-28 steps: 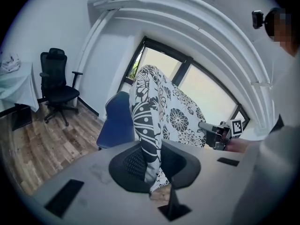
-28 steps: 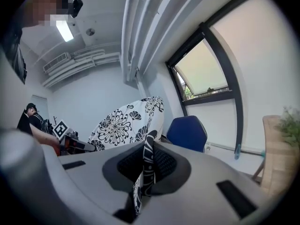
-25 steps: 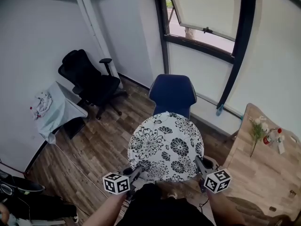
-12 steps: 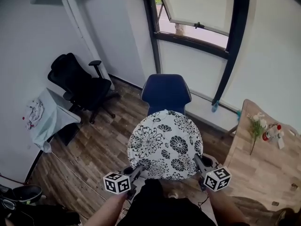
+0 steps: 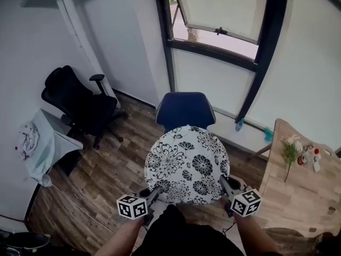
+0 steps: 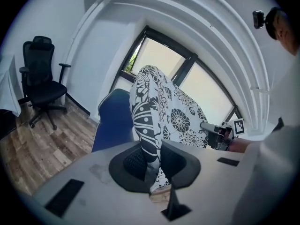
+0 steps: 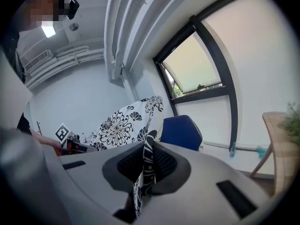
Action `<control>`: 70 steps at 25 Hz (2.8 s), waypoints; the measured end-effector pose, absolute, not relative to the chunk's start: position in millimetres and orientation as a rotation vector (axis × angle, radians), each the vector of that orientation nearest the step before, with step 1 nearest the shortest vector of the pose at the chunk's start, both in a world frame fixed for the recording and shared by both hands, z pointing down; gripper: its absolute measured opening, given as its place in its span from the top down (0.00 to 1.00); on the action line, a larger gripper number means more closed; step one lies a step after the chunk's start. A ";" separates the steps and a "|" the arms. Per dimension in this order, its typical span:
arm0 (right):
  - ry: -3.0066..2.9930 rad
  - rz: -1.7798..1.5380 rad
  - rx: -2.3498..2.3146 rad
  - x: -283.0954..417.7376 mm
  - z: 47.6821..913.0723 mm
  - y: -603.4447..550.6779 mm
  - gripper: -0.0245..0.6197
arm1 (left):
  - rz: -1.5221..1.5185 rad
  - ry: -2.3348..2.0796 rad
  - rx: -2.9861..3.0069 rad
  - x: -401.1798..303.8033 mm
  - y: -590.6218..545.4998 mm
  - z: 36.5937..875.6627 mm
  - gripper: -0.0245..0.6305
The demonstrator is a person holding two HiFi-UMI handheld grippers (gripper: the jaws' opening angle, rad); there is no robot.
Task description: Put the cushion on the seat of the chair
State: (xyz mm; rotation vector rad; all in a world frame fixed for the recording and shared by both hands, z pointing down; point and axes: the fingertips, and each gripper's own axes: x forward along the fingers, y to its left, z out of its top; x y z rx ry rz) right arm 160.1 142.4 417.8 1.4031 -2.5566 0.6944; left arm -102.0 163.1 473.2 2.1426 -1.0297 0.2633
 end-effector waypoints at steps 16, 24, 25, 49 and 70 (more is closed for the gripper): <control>-2.372 0.714 1.518 99.2 428.6 48.8 0.91 | 0.280 -0.814 2.175 -146.2 37.4 504.2 0.91; -2.291 0.730 1.606 84.2 440.2 20.7 0.91 | 0.313 -0.706 2.185 -156.9 5.4 522.3 0.91; -2.282 0.736 1.610 83.9 441.9 19.9 0.91 | 0.314 -0.695 2.187 -155.4 3.9 523.2 0.91; -2.259 1.012 1.496 98.7 587.4 -34.1 0.91 | 0.397 -0.858 2.055 -149.1 -26.0 637.4 0.91; -2.225 1.133 1.404 122.2 730.5 -72.0 0.91 | 0.510 -0.875 1.965 -131.0 -73.2 770.2 0.91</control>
